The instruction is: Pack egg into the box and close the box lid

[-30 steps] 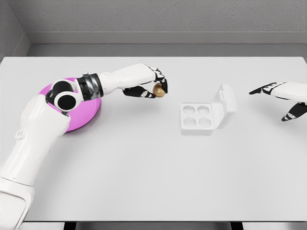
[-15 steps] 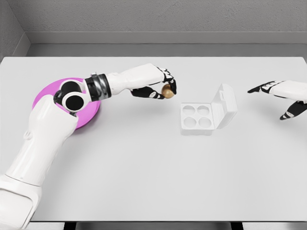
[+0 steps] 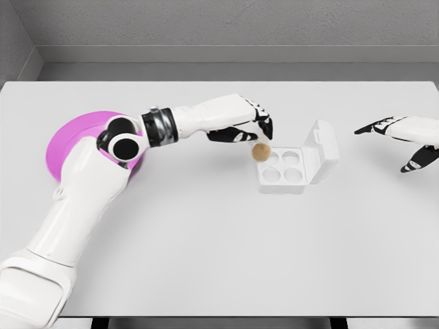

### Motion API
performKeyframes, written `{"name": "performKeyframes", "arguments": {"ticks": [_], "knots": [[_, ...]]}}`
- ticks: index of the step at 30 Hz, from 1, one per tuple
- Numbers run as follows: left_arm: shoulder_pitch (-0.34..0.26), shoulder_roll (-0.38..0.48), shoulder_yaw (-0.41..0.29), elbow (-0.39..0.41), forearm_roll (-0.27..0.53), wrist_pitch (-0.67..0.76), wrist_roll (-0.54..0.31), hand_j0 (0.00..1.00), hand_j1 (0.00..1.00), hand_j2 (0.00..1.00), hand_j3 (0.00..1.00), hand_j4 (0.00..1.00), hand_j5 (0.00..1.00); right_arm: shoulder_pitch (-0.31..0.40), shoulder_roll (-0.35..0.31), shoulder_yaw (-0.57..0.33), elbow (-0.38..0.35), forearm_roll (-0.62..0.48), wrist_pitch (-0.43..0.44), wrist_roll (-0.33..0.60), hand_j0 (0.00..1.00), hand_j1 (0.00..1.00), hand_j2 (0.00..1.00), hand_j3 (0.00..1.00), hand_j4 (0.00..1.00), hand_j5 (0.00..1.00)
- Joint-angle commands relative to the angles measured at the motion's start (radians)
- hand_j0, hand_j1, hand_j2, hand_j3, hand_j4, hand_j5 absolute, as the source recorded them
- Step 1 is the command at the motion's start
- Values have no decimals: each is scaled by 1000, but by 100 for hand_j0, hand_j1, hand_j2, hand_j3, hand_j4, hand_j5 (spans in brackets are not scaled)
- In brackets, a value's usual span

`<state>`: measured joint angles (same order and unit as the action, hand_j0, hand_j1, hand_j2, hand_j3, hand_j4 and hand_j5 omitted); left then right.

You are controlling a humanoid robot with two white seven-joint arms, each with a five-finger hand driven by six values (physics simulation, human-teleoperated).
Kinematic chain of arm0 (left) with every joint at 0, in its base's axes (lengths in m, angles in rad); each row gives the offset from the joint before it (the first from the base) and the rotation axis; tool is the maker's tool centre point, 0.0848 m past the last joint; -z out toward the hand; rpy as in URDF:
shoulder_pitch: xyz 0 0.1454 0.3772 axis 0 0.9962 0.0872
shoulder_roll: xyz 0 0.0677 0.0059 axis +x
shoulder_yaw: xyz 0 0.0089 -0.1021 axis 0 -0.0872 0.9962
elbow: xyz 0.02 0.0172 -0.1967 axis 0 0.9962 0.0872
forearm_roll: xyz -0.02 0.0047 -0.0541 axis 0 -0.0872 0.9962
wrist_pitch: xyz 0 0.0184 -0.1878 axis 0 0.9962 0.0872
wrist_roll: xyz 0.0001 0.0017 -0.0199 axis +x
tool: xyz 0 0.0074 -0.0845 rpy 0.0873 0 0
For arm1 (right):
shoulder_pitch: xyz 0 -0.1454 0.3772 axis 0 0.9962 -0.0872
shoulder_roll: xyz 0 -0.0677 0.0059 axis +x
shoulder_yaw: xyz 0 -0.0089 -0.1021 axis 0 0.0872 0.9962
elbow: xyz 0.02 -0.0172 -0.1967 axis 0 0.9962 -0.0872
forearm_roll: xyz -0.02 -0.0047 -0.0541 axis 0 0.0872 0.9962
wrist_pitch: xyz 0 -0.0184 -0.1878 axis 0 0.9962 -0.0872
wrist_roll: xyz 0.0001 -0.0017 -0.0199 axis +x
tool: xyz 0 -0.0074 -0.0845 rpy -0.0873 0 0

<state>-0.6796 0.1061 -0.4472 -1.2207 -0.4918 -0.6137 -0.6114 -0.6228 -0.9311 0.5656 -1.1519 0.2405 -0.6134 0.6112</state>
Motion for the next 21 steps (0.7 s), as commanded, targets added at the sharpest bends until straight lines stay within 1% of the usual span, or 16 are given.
{"name": "performKeyframes", "arguments": {"ticks": [1,17,21], "knots": [[0,-14,1,0,4,3,1,46,46,46,46,46,46,0,-2,-1,0,-6,3,0,100,100,100,100,100,100],[3,-6,10,-2,7,3,1,47,47,47,47,47,47,0,0,-1,0,-6,3,0,100,100,100,100,100,100],[5,-2,12,-20,10,3,1,48,48,48,48,48,48,0,0,-1,-3,-6,3,0,100,100,100,100,100,100]]}}
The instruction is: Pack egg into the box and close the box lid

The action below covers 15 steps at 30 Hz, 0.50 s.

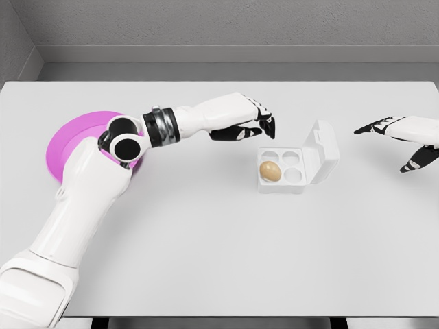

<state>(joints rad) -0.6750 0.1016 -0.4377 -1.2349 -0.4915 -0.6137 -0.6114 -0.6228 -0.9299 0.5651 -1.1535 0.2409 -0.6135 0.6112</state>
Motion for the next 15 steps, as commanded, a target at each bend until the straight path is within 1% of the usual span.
{"name": "performKeyframes", "arguments": {"ticks": [1,3,4,5,6,7,8,9,10,11,12,13,14,15], "knots": [[2,6,2,-17,11,3,0,48,48,48,48,48,48,0,-1,-1,-3,-5,3,0,100,100,100,100,100,100],[0,16,4,-18,16,3,0,49,49,49,49,49,49,3,0,-1,-6,-5,3,0,100,100,100,100,100,100],[2,32,7,-46,18,3,0,55,55,55,55,55,55,5,0,-1,-6,-3,3,0,100,100,100,100,100,100],[3,66,20,-80,31,3,0,64,64,64,64,64,64,6,0,1,-9,-3,3,0,100,100,100,100,100,100],[3,107,46,-86,89,3,0,100,100,100,100,100,100,9,2,1,-9,-5,3,0,100,100,100,100,100,100],[3,200,66,-104,200,3,0,100,100,100,100,100,100,11,2,2,-11,-5,3,0,100,100,100,100,100,100],[5,314,59,-117,333,3,0,100,100,100,100,100,100,12,2,2,-11,-5,3,0,100,100,100,100,100,100],[8,420,54,-120,432,3,0,100,100,100,100,100,100,17,0,2,-14,-3,3,0,100,100,100,100,100,100],[14,455,53,-120,450,3,0,100,100,100,100,100,100,20,0,2,-28,-3,3,0,100,100,100,100,100,100],[29,497,53,-120,452,3,0,100,100,100,100,100,100,21,0,4,-40,-3,3,0,100,100,100,100,100,100],[40,566,30,-117,450,3,0,100,100,100,100,100,100,29,0,6,-55,-3,3,0,100,100,100,100,100,100],[57,579,-3,-115,449,3,0,100,100,100,100,100,100,35,-1,6,-75,-5,3,0,100,100,100,100,100,100],[61,589,-10,-107,439,3,0,100,100,100,100,100,100,35,-1,21,-81,-3,3,0,100,100,100,100,100,100],[80,630,-10,-110,439,3,0,100,100,100,100,100,100,37,-3,30,-87,-3,3,0,100,100,100,100,100,100]]}}
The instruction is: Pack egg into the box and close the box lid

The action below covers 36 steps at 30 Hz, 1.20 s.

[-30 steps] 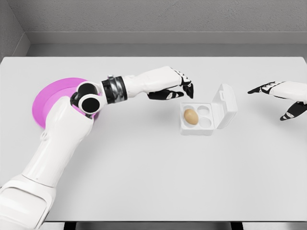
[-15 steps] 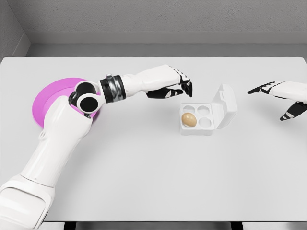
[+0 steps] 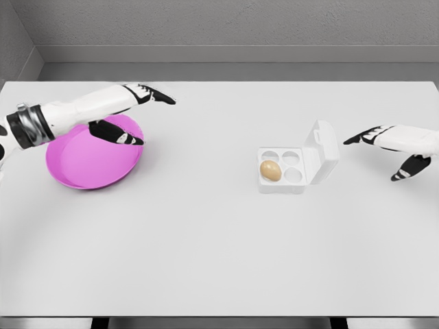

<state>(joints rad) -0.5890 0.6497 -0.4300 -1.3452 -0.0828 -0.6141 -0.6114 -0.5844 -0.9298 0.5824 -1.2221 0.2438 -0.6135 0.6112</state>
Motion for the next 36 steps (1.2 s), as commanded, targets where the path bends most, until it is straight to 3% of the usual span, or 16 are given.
{"name": "performKeyframes", "arguments": {"ticks": [1,6,9,15,19,25,31,32,34,36], "knots": [[2,111,-18,-6,32,3,1,100,100,100,100,100,100,0,-3,14,-42,-6,3,0,100,100,100,100,100,100],[20,122,-16,-9,32,3,1,100,100,100,100,100,100,28,-24,14,-158,-8,3,0,100,100,100,100,100,100],[52,122,-9,-51,32,3,1,100,100,100,100,100,100,26,-26,11,-162,-8,3,0,100,100,100,100,100,100],[54,123,-12,-48,28,3,1,100,100,100,100,100,100,18,-57,-16,-163,-11,3,0,100,100,100,100,100,100],[57,134,-16,-48,25,3,1,100,100,100,100,100,100,28,-67,-16,-281,-11,3,0,100,100,100,100,100,100],[63,134,-15,-40,11,3,1,100,100,100,100,100,100,46,-57,-10,-343,-11,3,0,100,100,100,100,100,100],[58,131,-15,-37,2,3,1,100,100,100,100,100,100,54,-15,24,-341,-11,3,0,100,100,100,100,100,100],[58,133,-15,-35,2,3,1,100,100,100,100,100,100,55,-27,-9,-338,-11,3,0,100,100,100,100,100,100],[57,133,-15,-29,2,3,1,100,100,100,100,100,100,115,-64,-209,-281,-18,3,0,100,100,100,100,100,100],[57,133,-13,-29,2,3,1,100,100,100,100,100,100,133,-64,-318,-133,-18,3,0,100,100,100,100,100,100]]}}
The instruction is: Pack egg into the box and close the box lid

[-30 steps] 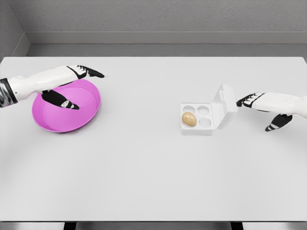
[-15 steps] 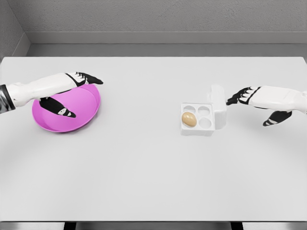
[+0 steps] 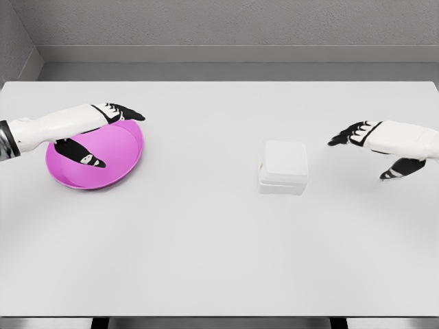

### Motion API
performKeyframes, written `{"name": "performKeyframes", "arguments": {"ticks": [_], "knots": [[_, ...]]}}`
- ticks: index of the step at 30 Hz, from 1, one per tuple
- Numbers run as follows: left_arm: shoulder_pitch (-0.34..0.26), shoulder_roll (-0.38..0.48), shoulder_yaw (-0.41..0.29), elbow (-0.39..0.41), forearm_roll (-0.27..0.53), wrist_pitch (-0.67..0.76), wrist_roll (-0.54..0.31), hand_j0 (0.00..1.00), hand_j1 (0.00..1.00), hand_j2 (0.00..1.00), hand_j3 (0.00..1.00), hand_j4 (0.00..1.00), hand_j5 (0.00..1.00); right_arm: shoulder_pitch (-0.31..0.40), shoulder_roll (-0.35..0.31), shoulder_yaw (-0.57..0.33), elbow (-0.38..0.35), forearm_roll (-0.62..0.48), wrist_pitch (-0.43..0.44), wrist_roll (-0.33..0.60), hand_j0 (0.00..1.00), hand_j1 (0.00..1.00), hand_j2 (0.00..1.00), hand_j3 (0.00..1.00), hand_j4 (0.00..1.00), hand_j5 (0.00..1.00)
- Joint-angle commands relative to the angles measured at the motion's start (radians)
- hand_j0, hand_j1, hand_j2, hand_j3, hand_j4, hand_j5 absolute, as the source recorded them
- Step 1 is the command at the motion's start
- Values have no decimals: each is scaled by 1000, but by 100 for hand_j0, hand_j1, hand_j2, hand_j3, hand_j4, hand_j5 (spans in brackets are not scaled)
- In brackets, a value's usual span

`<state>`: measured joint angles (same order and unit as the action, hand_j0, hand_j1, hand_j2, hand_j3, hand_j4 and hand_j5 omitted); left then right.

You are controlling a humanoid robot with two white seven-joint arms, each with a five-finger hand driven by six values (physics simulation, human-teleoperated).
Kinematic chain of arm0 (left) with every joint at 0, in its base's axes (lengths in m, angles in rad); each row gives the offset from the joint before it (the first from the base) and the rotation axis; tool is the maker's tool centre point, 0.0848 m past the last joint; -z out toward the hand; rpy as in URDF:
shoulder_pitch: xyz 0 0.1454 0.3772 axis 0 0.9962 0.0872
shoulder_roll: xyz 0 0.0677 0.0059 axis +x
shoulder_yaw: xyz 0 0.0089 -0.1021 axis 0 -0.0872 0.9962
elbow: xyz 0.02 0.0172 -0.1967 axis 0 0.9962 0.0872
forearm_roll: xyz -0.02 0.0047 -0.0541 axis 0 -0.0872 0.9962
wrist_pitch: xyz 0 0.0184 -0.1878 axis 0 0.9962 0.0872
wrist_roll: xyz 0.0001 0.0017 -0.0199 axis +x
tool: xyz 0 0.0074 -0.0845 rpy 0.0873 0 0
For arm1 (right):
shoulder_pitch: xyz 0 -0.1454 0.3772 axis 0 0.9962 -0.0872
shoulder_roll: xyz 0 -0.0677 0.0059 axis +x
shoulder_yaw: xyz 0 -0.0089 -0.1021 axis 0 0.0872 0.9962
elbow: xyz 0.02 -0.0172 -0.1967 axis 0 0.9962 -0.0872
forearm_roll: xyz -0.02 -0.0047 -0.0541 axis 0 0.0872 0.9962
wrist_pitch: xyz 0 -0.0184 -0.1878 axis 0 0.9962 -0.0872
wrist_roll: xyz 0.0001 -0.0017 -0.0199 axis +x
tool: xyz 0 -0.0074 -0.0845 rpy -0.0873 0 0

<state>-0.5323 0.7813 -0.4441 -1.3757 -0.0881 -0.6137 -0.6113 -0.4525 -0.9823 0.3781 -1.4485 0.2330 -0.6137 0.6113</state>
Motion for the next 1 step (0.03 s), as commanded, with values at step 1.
{"name": "performKeyframes", "arguments": {"ticks": [1], "knots": [[0,1,2,1,8,3,0,100,100,100,100,100,100,2,-12,-131,131,-8,3,0,100,100,100,100,100,100]]}}
